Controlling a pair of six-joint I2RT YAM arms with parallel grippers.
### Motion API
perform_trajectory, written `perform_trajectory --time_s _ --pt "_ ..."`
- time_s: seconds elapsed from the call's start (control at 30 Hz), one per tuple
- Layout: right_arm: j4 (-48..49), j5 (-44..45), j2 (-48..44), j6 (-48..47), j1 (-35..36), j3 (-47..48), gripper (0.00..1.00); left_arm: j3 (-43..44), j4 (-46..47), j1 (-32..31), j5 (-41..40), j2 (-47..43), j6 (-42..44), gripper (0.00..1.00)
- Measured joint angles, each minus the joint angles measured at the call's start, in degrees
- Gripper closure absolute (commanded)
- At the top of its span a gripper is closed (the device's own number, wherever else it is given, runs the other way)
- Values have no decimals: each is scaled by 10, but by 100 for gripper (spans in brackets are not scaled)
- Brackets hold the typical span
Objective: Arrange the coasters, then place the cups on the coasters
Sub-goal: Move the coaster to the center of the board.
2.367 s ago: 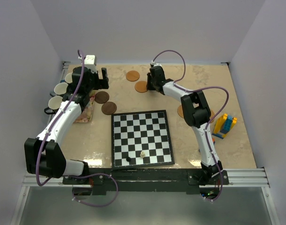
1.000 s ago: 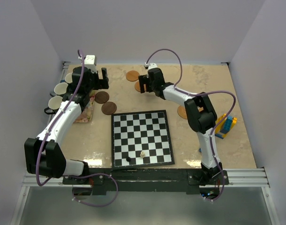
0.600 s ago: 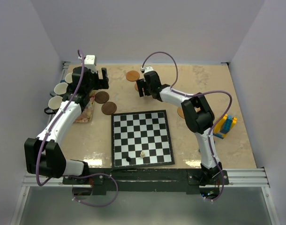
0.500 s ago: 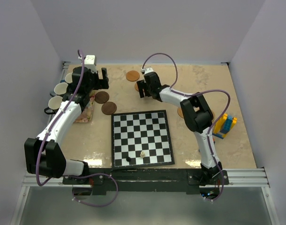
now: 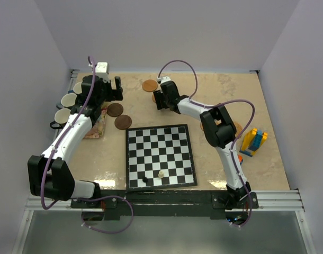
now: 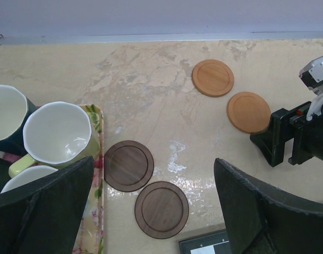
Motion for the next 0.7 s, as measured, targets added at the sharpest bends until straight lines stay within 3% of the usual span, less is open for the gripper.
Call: perform_trajectory --time_s 0.7 --pt "-9 2 29 6 0 45 33 0 0 0 2 5 -1 0"
